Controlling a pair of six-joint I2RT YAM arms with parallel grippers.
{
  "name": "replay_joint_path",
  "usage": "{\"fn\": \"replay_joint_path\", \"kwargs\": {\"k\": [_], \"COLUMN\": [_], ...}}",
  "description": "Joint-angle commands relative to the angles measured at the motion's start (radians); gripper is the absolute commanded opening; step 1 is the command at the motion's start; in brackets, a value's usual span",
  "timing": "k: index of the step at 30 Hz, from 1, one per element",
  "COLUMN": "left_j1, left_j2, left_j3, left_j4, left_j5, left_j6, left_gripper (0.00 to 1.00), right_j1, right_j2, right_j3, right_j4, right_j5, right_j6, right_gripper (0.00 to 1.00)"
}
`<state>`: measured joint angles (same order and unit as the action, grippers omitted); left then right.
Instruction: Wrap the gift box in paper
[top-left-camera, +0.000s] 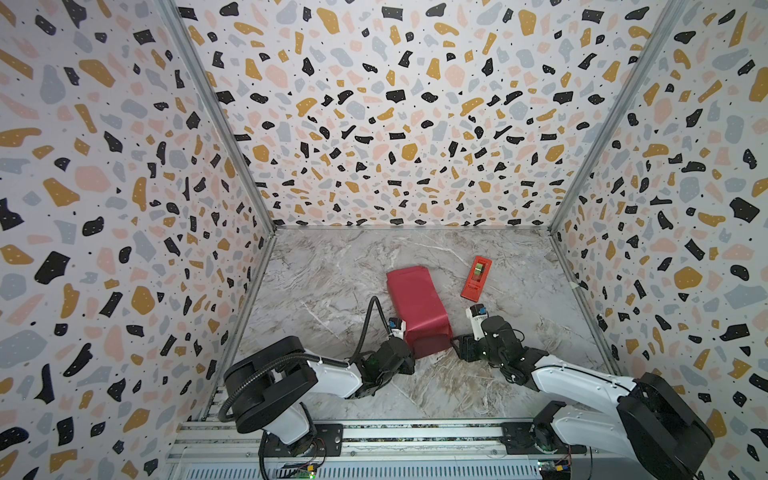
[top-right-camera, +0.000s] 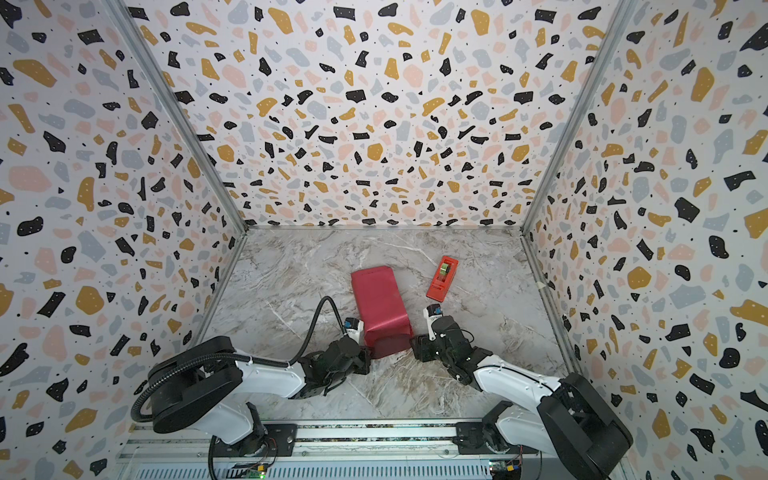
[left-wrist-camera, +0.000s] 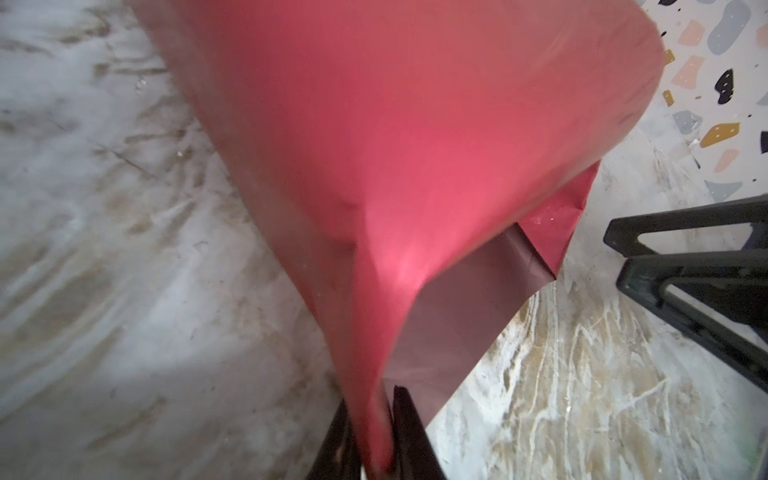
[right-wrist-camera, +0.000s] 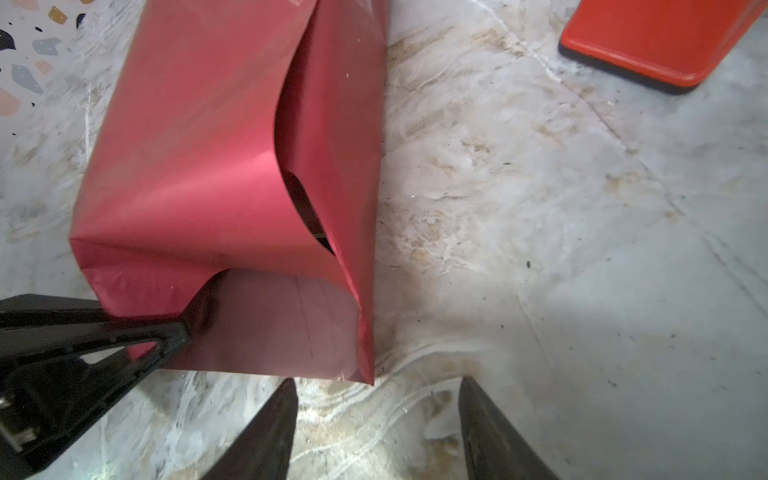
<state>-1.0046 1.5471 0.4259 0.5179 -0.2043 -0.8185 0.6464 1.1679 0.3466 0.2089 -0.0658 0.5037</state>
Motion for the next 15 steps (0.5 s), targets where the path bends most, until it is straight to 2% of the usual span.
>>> {"fn": "replay_joint_path", "kwargs": {"k": [1,4,6,9,10,12,15], "left_j1": [-0.005,-0.005,-0.005,-0.005,-0.005,-0.005,-0.003], "left_j2": [0.008,0.004,-0.004,-0.054,-0.083,-0.175,-0.377], "left_j3": [0.025,0.019,0.014,-0.002,-0.014,-0.048,-0.073], "left_j4": [0.039,0.042,0.044,0.025,0.016,-0.017,-0.156], "left_j5": [-0.033,-0.032,-0.022,-0.002,0.006,0.01,-0.068], "left_j6": [0.003,0.004,0.004,0.009,0.004,-0.008,-0.018], "left_gripper": [0.06,0.02,0.06,0.44,0.54,0.61,0.67], "right_j1": [-0.005,-0.007,-0.009,-0.02,-0.027,-0.059,-0.137], "right_j2": [-0.005,-0.019,-0.028,-0.045,-0.05,-0.061,-0.058], "right_j3": [-0.006,-0.005,-0.002,0.01,0.015,0.032,0.071], "right_j4": [-0.002,-0.011,-0.022,-0.048,-0.06,-0.083,-0.075], "right_j5": [-0.009,-0.008,-0.007,-0.005,-0.005,-0.038,-0.183], "right_j6": [-0.005,-0.007,-0.01,-0.017,-0.024,-0.035,-0.044], "right_gripper": [0.62,0.62,0.62,0.63,0.63,0.64,0.66]}}
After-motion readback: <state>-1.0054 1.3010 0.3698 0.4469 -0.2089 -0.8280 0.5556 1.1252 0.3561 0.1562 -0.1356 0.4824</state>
